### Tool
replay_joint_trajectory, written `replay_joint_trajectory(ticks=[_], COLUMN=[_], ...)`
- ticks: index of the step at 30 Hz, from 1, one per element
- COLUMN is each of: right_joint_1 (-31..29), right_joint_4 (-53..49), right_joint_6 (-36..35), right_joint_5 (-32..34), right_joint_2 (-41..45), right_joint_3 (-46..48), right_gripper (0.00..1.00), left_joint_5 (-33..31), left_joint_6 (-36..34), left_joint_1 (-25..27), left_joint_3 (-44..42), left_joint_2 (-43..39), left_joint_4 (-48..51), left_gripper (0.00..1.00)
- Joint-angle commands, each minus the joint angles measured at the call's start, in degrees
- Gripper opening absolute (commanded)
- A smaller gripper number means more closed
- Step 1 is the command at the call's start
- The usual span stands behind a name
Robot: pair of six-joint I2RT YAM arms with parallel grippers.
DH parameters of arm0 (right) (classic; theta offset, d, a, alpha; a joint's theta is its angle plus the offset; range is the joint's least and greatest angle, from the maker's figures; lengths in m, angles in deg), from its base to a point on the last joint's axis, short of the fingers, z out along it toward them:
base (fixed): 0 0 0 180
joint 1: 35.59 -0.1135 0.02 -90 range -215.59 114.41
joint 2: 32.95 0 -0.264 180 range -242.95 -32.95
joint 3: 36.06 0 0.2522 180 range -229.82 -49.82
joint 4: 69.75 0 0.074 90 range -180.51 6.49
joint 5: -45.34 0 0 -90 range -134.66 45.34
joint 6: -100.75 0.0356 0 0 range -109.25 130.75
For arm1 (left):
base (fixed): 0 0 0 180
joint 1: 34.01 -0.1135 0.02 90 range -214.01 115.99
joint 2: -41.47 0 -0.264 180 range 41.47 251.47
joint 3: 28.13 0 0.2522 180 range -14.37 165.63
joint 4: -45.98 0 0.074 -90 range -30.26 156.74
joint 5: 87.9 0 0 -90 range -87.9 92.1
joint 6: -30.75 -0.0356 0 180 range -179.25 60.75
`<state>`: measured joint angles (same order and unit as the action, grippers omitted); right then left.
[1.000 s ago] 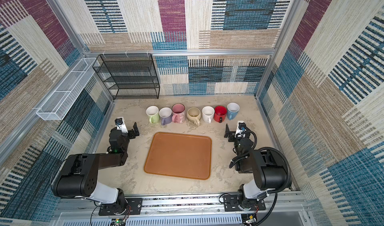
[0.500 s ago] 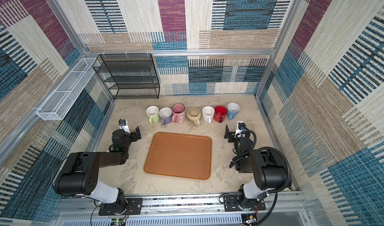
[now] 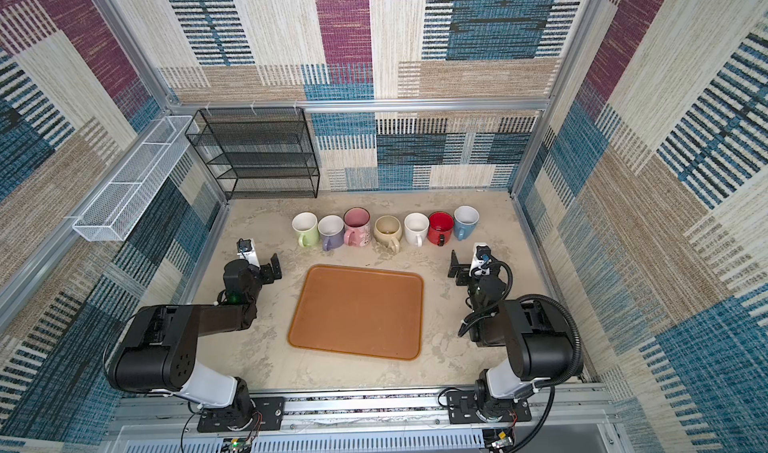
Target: Turn the mug right side up
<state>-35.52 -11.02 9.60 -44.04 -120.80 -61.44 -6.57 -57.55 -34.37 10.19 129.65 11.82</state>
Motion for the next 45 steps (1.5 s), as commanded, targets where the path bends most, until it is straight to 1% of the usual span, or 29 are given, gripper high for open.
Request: replay_joint_trajectory(ticks=[1, 3, 4, 6, 8, 9, 10, 12, 14, 15, 17, 18, 20, 22, 25, 27, 28, 29, 31, 32, 33, 35, 37, 40, 42, 44, 45], right_joint_1=[0.06, 0.02, 0.01, 0.01, 0.01, 0.06, 0.05, 0.02, 0.01, 0.01, 0.01, 0.01, 0.01, 0.01, 0.03, 0.01, 0.01, 0.01, 0.01, 0.01, 0.01, 0.01, 0.01, 0.01, 0.03, 0.01, 0.01], right_joint_4=[1.43, 1.43, 1.50, 1.60, 1.54, 1.52, 1.46, 1.50, 1.48, 1.45, 1.52, 1.47, 1.49, 1.54, 1.47, 1.50, 1.52, 1.55, 1.54, 1.52, 1.49, 1.43, 1.43, 1.45, 1.43, 1.43, 1.43], right_joint_6=[0.11, 0.10, 0.10, 0.17, 0.10, 0.10, 0.10, 0.09, 0.14, 0.13, 0.16, 0.09, 0.10, 0.09, 0.13, 0.10, 0.14, 0.14, 0.15, 0.13, 0.09, 0.15, 0.09, 0.16, 0.10, 0.12, 0.12], right_joint_5=[0.87, 0.87, 0.88, 0.87, 0.87, 0.87, 0.87, 0.88, 0.87, 0.92, 0.87, 0.86, 0.92, 0.87, 0.87, 0.87, 0.87, 0.87, 0.87, 0.83, 0.83, 0.87, 0.89, 0.84, 0.87, 0.87, 0.87], right_joint_2=[-0.04, -0.04, -0.01, -0.03, 0.02, -0.03, -0.02, -0.03, -0.01, 0.04, 0.03, -0.01, 0.00, -0.02, 0.01, -0.03, -0.01, -0.01, -0.04, -0.01, -0.02, -0.04, -0.03, -0.03, -0.01, 0.00, 0.02], right_joint_3=[-0.25, -0.14, -0.15, -0.16, -0.12, -0.16, -0.20, -0.10, -0.16, -0.18, -0.14, -0.12, -0.16, -0.16, -0.15, -0.11, -0.16, -0.16, -0.15, -0.13, -0.17, -0.18, -0.14, -0.24, -0.19, -0.21, -0.24], right_gripper=[1.00, 1.00, 1.00, 0.99, 1.00, 1.00, 1.00, 1.00, 1.00, 1.00, 1.00, 1.00, 1.00, 1.00, 1.00, 1.00, 1.00, 1.00, 1.00, 1.00, 1.00, 1.00, 1.00, 1.00, 1.00, 1.00, 1.00], left_joint_5=[0.60, 1.71, 4.22, 8.51, 8.20, 7.12, 6.53, 6.57, 8.40, 9.26, 8.56, 8.62, 8.56, 8.38, 8.22, 8.19, 6.42, 3.19, -3.71, -3.14, -2.29, -0.59, -0.34, -1.43, -1.30, -1.29, -1.32], left_joint_6=[-1.42, -1.80, -2.68, -4.37, -4.29, -4.01, -3.83, -3.59, -4.02, -3.19, -3.28, -3.18, -3.28, -3.02, -3.16, -3.03, -2.22, -0.89, 2.03, 2.15, 1.80, 1.39, 0.45, 0.24, 0.35, 0.15, 0.24], left_joint_1=[0.56, 0.62, 0.65, 0.63, 0.67, 0.62, 0.68, 0.63, 0.15, -0.42, -0.38, -0.34, -0.34, -0.34, -0.43, -0.43, -0.48, -0.38, -0.52, -0.94, -0.87, -0.87, -0.59, -0.08, -0.08, 0.01, -0.01], left_joint_3=[-0.71, -1.62, -3.20, -8.61, -12.17, -12.01, -10.76, -4.94, 0.89, 0.13, -0.58, -0.31, -0.73, 0.01, -0.19, -3.10, -5.72, -9.05, -12.76, -12.66, -11.72, -6.01, -0.21, -2.21, -0.72, -1.13, -0.88], left_joint_2=[-0.15, -0.55, -1.03, -1.19, -0.25, 0.13, -0.24, -0.89, 0.04, -0.49, 0.09, -0.36, 0.04, -0.05, -0.16, -0.75, -1.21, -1.30, -0.13, 0.40, -0.10, -1.35, 0.00, -0.13, -0.38, 0.00, -0.24], left_joint_4=[0.20, -1.11, -3.33, -13.06, -21.03, -21.54, -18.95, -6.83, 3.19, 2.64, -0.04, 1.33, -0.20, 1.47, 1.11, -3.50, -7.48, -13.23, -22.05, -22.67, -20.40, -8.03, 0.92, -2.93, 0.66, -0.83, -0.01], left_gripper=[0.99, 0.99, 0.99, 0.99, 0.99, 0.99, 0.99, 0.99, 0.99, 0.99, 0.99, 0.99, 0.99, 0.99, 0.99, 0.99, 0.99, 0.99, 1.00, 0.99, 1.00, 1.00, 0.99, 0.99, 0.99, 0.99, 0.99])
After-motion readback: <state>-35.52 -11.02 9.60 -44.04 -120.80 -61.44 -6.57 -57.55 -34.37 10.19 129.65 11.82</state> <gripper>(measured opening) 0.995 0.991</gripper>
